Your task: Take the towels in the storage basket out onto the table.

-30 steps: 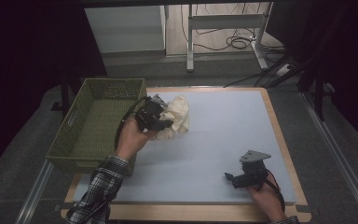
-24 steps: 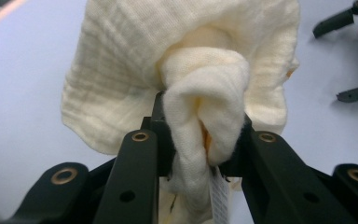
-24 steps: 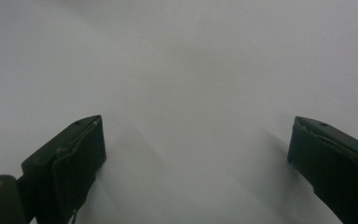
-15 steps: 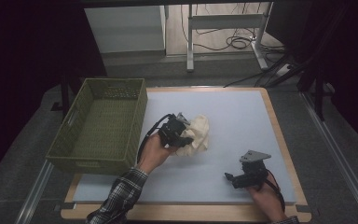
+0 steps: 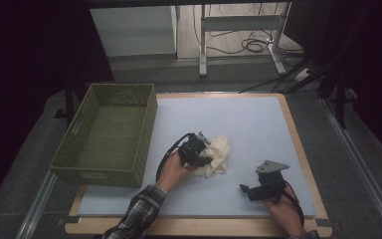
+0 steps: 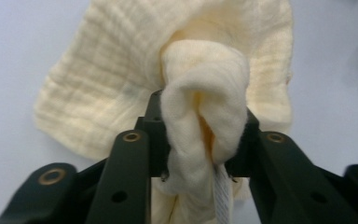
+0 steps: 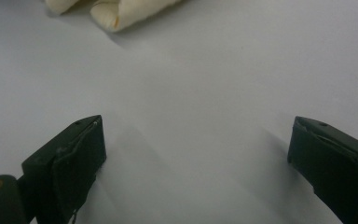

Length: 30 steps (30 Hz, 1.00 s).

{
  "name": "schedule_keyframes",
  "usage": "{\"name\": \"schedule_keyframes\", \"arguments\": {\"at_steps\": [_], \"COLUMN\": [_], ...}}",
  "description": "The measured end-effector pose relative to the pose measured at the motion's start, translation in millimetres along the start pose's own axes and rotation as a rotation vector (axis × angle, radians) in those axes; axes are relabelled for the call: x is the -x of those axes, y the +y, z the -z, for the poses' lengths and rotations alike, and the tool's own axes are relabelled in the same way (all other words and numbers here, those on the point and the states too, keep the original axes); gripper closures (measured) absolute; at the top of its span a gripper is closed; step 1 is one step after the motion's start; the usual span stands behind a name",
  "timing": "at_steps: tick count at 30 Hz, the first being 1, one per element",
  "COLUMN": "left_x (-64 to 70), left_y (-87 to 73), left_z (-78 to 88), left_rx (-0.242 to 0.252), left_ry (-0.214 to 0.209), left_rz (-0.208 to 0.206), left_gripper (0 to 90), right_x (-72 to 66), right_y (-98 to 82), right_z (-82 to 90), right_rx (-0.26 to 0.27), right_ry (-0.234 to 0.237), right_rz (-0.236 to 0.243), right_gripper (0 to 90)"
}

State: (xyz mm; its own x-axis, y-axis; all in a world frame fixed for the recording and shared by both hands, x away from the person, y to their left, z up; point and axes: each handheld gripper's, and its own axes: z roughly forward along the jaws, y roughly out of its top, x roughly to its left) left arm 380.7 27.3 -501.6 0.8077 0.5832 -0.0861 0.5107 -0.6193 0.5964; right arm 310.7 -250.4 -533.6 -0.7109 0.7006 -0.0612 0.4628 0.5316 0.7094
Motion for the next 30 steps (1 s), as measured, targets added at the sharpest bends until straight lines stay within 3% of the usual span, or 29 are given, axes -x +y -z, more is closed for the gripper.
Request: {"name": "schedule_keyframes", "arguments": {"at_steps": [1,3,6,9,12,16,19,30], "left_x": [0.4,1.6,2.2,6.3,9.3,10.9,12.1,12.5], "left_y": [-0.8,-2.4,-2.6,-3.0,-6.8,-15.3,-31.4,-68.7], "left_z": [-1.4,-2.4,1.1,14.9,26.3,35.7,42.7,39.5], "left_rx": [-0.002,0.032,0.052,0.090,0.107,0.117,0.115,0.145], "left_ry": [0.001,-0.014,-0.024,-0.018,-0.009,0.014,0.047,0.089], "left_rz": [-0.004,0.013,0.024,0.017,0.013,0.009,-0.009,0.000], "left_gripper": [64.5,51.8,45.3,29.5,23.8,24.7,29.1,48.8], "right_x": [0.0,0.0,-0.1,0.0,-0.2,-0.4,-0.3,-2.2], "right_y": [0.0,0.0,0.0,0.1,0.1,0.0,0.1,-0.1], "right_z": [0.0,0.1,0.0,-0.1,-0.1,0.1,0.0,0.6], "right_rx": [0.000,0.000,0.000,0.001,0.001,-0.001,0.000,0.006], "right_ry": [0.000,0.000,0.000,0.001,-0.001,-0.001,0.000,-0.004], "right_rz": [0.000,-0.001,-0.001,-0.001,-0.001,-0.002,-0.003,0.014], "right_gripper": [4.4,4.4,4.4,4.3,4.3,4.3,4.3,4.5]}}
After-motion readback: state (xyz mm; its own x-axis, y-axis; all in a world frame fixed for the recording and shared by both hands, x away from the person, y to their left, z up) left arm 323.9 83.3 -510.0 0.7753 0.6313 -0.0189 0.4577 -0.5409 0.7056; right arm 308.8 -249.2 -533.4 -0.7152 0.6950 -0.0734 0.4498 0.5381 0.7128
